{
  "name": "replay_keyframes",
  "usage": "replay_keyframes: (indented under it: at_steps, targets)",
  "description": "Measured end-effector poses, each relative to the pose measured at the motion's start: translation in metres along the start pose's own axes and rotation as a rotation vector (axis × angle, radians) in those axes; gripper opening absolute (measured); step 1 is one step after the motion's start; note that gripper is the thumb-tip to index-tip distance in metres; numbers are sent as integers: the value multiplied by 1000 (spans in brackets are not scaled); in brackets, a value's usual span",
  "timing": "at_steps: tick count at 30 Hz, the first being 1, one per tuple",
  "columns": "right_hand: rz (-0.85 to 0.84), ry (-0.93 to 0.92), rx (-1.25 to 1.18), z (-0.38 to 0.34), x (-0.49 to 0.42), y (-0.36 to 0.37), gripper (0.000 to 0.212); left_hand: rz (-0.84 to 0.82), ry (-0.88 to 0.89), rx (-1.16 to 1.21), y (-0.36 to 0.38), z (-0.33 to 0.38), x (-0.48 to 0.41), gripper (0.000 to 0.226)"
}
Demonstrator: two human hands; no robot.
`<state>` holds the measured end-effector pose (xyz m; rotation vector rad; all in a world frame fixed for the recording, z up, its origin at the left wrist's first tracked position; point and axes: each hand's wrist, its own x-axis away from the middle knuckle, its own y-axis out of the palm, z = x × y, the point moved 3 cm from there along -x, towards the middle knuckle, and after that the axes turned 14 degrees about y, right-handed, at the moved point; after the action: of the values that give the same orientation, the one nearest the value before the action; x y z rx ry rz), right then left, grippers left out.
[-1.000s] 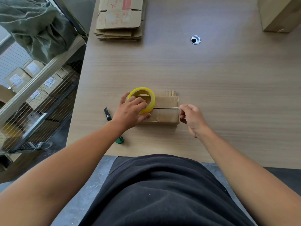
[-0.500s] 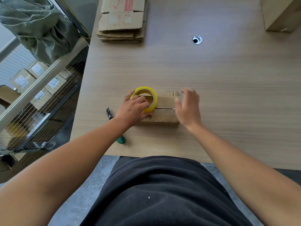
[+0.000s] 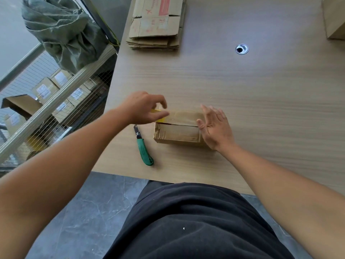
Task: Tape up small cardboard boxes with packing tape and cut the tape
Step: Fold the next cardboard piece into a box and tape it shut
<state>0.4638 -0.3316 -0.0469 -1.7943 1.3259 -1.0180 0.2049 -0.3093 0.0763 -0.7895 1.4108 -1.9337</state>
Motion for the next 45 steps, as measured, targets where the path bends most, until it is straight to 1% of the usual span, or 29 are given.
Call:
replay_keyframes:
  at_steps: [3, 4, 8, 13, 16, 19, 21, 22, 23, 24, 25, 26, 27, 28, 29, 30, 31, 32, 35, 37, 39, 40, 41, 42, 43, 44, 45]
  targets:
    - [-8, 9, 110, 0, -3, 2, 71, -228, -113, -77, 11, -35, 16, 48]
    - [-5, 14, 136, -2, -4, 3, 72, -268, -131, -89, 19, -42, 19, 48]
    - [-6, 28, 242, -7, -6, 9, 71, -287, -183, -21, 52, -56, 19, 49]
    - [34, 48, 301, -11, -10, 11, 67, -257, -229, 120, 75, -71, 21, 69]
    - [84, 53, 261, -14, -13, 10, 62, -230, -146, 190, 77, -78, 18, 73]
    - [143, 56, 253, -17, -18, 1, 60, -257, -37, 215, 76, -88, 6, 67]
    - [292, 46, 268, -29, -17, -5, 55, -287, 16, 204, 76, -93, 0, 65]
    - [388, 16, 224, -42, -10, -6, 52, -293, 38, 207, 77, -96, -3, 64]
    - [454, -55, 137, -62, 2, -1, 49, -283, 55, 212, 77, -99, -4, 64]
    - [455, -144, 41, -86, 16, 12, 47, -265, 67, 221, 79, -101, -5, 63]
    - [394, -214, -17, -114, 32, 29, 47, -243, 79, 233, 80, -101, -5, 63]
    - [307, -236, -21, -140, 46, 51, 50, -222, 96, 246, 82, -102, -6, 62]
    - [217, -200, 10, -162, 57, 75, 57, -206, 110, 257, 84, -103, -6, 62]
    - [129, -113, 54, -180, 64, 99, 66, -191, 117, 262, 86, -104, -6, 62]
    - [47, 18, 93, -191, 66, 120, 74, -179, 119, 262, 88, -105, -6, 62]
    - [-14, 151, 139, -196, 66, 140, 77, -170, 120, 262, 89, -106, -6, 63]
    - [-45, 250, 186, -200, 67, 156, 74, -164, 124, 267, 90, -107, -6, 63]
    - [-53, 309, 220, -203, 67, 167, 67, -158, 129, 275, 90, -108, -6, 63]
    - [26, 354, 214, -205, 67, 176, 40, -164, 137, 277, 90, -106, -8, 64]
    - [85, 346, 127, -195, 74, 167, 30, -161, 139, 281, 90, -107, -9, 64]
    - [78, 375, -62, -181, 94, 151, 25, -147, 135, 289, 90, -107, -8, 63]
    - [120, 409, -188, -175, 105, 136, 23, -138, 129, 292, 89, -107, -8, 63]
    - [222, 446, -304, -172, 112, 117, 22, -127, 117, 295, 89, -106, -7, 62]
    - [346, 479, -368, -172, 112, 96, 22, -120, 99, 304, 89, -106, -5, 62]
    - [444, 496, -375, -173, 104, 78, 23, -117, 81, 315, 89, -107, -5, 62]
    - [489, 510, -368, -175, 87, 64, 24, -113, 59, 316, 89, -108, -4, 60]
    - [473, 538, -363, -177, 65, 53, 28, -110, 29, 303, 89, -108, -3, 60]
